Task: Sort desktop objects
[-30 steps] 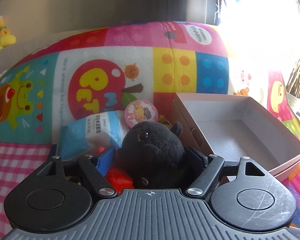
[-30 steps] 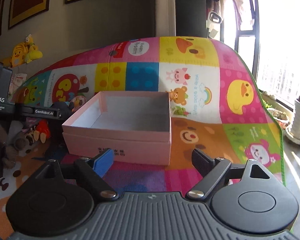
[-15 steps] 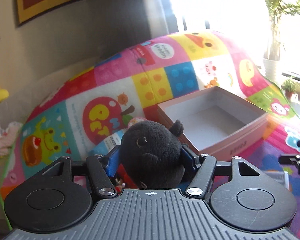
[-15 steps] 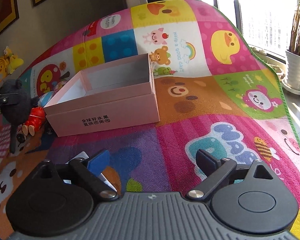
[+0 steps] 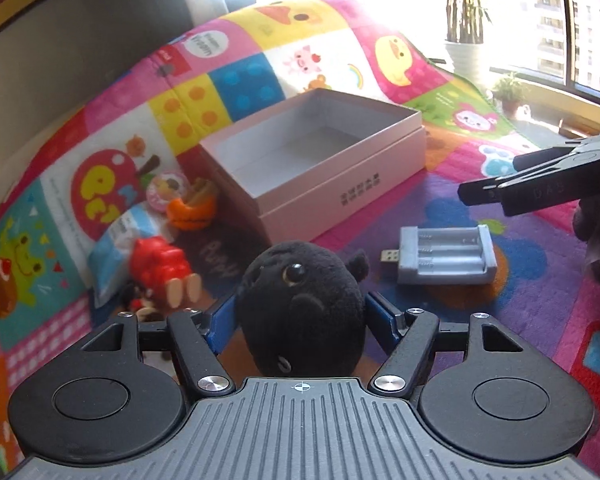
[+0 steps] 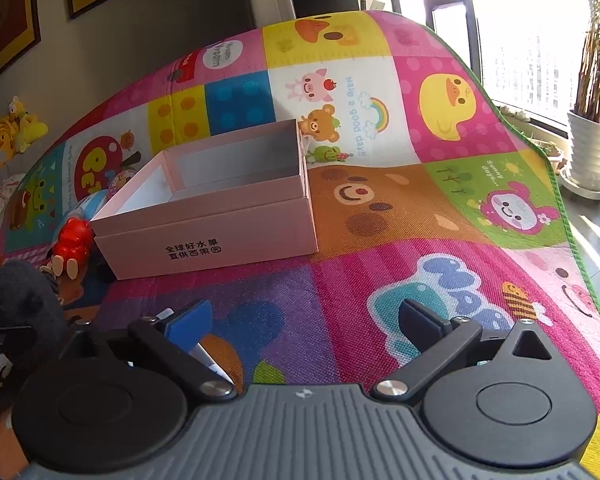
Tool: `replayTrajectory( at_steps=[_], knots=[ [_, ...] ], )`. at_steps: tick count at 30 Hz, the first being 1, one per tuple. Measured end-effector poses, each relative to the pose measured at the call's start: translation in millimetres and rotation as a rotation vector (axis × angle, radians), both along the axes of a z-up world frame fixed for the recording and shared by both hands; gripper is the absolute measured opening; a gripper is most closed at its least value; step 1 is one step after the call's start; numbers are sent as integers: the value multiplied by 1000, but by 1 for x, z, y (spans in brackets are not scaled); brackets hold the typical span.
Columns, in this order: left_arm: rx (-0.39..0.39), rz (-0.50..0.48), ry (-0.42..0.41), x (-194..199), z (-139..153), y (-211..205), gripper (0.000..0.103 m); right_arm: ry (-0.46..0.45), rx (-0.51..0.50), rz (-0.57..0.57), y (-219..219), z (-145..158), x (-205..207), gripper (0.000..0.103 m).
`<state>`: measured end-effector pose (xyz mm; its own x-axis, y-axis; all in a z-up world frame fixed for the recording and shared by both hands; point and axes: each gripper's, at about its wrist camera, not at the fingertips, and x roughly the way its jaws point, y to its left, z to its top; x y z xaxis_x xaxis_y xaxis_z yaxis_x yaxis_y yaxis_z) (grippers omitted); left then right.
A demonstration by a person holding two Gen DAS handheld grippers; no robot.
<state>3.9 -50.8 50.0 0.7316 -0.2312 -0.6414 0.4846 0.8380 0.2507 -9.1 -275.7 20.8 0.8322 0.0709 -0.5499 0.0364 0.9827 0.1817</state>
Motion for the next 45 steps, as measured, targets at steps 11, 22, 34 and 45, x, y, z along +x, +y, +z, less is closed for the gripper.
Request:
replayTrajectory(
  at_steps=[11,22,34,45],
  knots=[
    [-163,43,-80,-26,19,20,100,-7,-33,7,5,7,-2,103],
    [-199,203,31,-55,-2,86,103,-2,-26,559,132,55,4,103],
    [-298,145,58,-75,-7,103,103,194,268,646,146,48,29,62],
    [-287,199,100,-62,-21,94,103,305,445,566,132,11,51,69]
  ],
)
